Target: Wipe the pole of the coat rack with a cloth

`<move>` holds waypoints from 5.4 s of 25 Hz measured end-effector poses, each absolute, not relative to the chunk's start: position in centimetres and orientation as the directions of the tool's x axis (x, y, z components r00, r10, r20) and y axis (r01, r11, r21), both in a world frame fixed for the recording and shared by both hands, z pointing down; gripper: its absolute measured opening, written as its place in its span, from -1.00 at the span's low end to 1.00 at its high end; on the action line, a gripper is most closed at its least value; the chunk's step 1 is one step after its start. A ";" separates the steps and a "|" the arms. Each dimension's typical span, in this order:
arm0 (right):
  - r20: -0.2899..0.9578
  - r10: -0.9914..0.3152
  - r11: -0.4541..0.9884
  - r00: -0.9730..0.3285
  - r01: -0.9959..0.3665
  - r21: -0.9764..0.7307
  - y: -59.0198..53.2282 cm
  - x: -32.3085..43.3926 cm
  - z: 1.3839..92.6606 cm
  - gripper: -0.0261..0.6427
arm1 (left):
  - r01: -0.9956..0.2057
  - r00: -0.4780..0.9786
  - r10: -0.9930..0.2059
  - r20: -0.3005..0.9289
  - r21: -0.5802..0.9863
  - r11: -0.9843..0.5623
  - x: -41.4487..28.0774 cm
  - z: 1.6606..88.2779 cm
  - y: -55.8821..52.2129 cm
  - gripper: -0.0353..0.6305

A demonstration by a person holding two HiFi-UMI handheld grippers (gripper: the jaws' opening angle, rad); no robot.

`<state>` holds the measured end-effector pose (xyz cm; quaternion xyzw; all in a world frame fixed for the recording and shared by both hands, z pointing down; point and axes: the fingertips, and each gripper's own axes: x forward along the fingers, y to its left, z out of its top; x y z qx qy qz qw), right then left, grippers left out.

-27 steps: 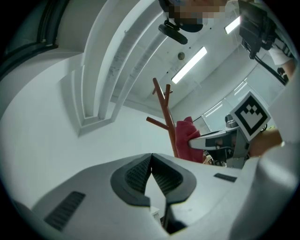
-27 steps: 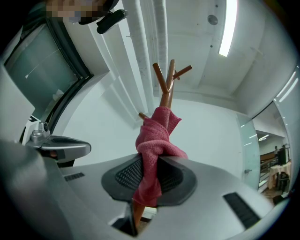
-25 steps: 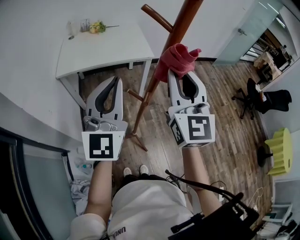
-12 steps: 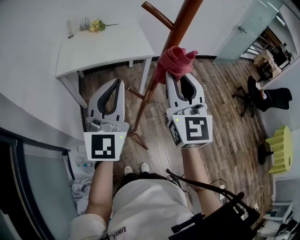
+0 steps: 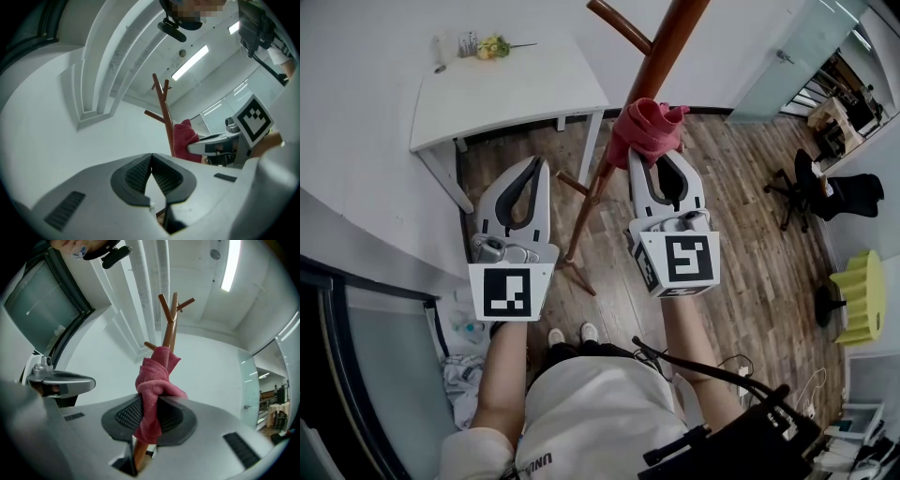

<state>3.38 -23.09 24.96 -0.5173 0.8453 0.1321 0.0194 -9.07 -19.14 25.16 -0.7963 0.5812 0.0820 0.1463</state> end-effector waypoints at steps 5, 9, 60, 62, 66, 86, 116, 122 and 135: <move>-0.159 -0.870 0.434 -0.467 -0.878 0.204 -23.1 3.2 25.4 -0.69 | -0.952 0.303 -0.905 -0.299 -0.137 -0.274 -9.4 25.2 -19.2 -0.85; -0.149 -0.870 0.437 -0.470 -0.875 0.209 -23.1 3.0 25.9 -0.69 | -0.954 0.298 -0.908 -0.293 -0.134 -0.270 -9.7 25.4 -19.3 -0.85; 0.010 -0.875 0.466 -0.484 -0.837 0.288 -22.4 1.6 32.2 -0.69 | -0.956 0.291 -0.920 -0.262 -0.122 -0.267 -9.8 26.9 -19.3 -0.85; 0.015 -0.877 0.463 -0.480 -0.837 0.292 -22.3 1.6 32.5 -0.69 | -0.956 0.292 -0.920 -0.260 -0.119 -0.270 -9.8 26.9 -19.2 -0.85; 0.026 -0.886 0.447 -0.464 -0.837 0.314 -22.1 1.9 33.0 -0.69 | -0.956 0.292 -0.921 -0.256 -0.119 -0.270 -9.7 27.1 -19.1 -0.85; 0.109 -0.919 0.392 -0.378 -0.852 0.347 -22.9 3.7 36.6 -0.69 | -0.957 0.286 -0.929 -0.237 -0.113 -0.266 -10.1 27.9 -18.7 -0.85; 0.152 -0.864 0.502 -0.481 -0.793 0.344 -20.2 1.6 37.9 -0.69 | -0.962 0.272 -0.937 -0.220 -0.096 -0.257 -10.5 29.0 -17.7 -0.85; 0.146 -0.858 0.511 -0.493 -0.788 0.343 -19.6 1.5 37.3 -0.69 | -0.962 0.271 -0.938 -0.218 -0.092 -0.257 -10.3 29.0 -17.6 -0.85; 0.130 -0.850 0.523 -0.511 -0.784 0.334 -18.4 1.3 36.6 -0.69 | -0.961 0.275 -0.938 -0.209 -0.083 -0.263 -10.0 29.4 -17.3 -0.85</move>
